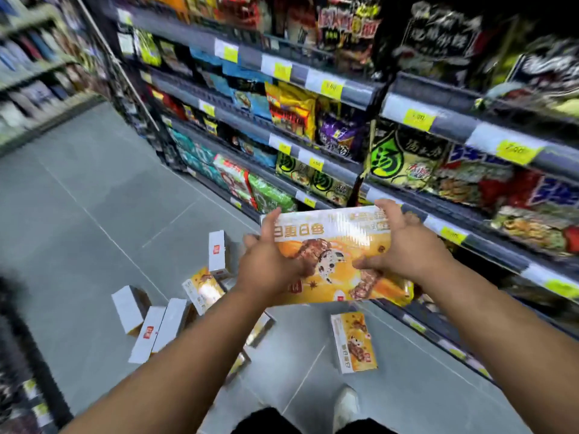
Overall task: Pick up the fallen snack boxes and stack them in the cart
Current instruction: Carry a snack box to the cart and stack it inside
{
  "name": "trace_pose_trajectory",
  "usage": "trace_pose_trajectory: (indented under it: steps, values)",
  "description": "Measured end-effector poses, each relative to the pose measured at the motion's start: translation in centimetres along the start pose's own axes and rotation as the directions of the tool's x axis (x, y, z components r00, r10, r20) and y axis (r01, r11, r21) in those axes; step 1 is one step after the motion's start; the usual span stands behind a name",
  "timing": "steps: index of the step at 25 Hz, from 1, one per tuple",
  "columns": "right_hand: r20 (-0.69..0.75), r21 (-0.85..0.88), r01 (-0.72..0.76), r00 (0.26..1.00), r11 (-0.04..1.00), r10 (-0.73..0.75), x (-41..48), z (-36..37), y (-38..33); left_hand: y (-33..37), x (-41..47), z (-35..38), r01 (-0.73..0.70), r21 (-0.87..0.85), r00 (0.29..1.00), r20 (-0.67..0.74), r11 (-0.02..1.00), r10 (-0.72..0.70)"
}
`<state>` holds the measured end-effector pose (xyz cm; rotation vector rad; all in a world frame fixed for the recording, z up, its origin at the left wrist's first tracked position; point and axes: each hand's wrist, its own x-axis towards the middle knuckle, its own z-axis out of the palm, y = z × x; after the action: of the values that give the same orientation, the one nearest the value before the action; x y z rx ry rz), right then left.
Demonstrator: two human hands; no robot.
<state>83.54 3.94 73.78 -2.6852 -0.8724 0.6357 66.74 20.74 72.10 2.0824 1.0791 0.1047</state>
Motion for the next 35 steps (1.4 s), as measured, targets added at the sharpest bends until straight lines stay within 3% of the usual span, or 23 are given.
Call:
trace_pose_trajectory:
  steps: [7,15,23,35]
  values:
    - [-0.246,0.104,-0.102,0.961,0.989,0.125,-9.2,-7.6,-0.3,8.5,-3.3,-4.7,-0.292,0.067,0.956,0.012,0.954,0.292]
    - [-0.443,0.209,-0.268,0.831,0.941,0.335,-19.7,-9.3,-1.5,14.2,-7.3,-7.9,-0.557,0.074,0.827,0.146,0.827,0.543]
    - [-0.524,0.211,-0.522,0.653,0.826,0.547,-31.1,-11.3,2.6,19.5,-15.4,-3.4,-0.711,-0.038,0.67,0.266,0.702,0.693]
    - [-0.578,0.323,-0.685,0.403,0.652,0.71,-54.3,-13.1,17.4,29.9,-37.1,10.5,-0.814,-0.251,0.405,0.402,0.524,0.821]
